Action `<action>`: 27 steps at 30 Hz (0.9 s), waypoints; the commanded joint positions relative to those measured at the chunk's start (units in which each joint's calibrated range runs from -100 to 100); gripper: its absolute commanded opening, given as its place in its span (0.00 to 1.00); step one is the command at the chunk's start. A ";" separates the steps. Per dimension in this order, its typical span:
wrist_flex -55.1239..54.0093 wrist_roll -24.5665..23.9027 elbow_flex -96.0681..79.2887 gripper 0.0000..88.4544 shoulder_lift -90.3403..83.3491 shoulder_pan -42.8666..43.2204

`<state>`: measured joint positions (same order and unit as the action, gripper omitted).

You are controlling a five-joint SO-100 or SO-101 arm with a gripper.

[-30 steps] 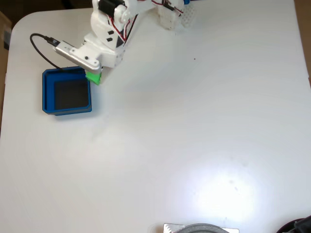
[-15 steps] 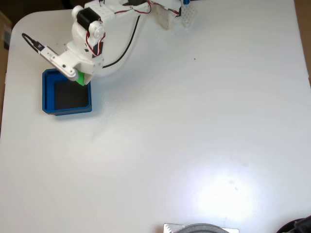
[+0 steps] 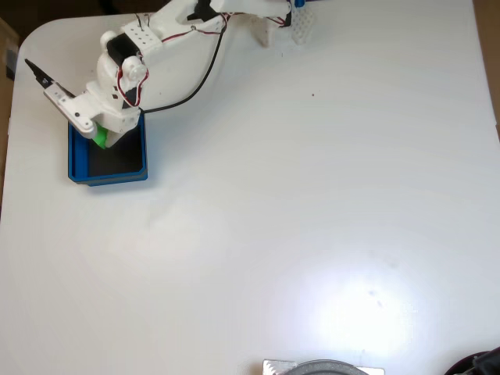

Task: Pick up green cube and drop it in the blue box

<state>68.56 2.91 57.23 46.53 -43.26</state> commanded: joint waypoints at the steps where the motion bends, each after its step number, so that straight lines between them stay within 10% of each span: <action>1: -1.09 -0.20 3.19 0.02 -0.55 -0.55; 27: -0.92 -0.49 3.10 0.02 -0.63 -0.48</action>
<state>68.39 2.52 57.23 46.70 -43.26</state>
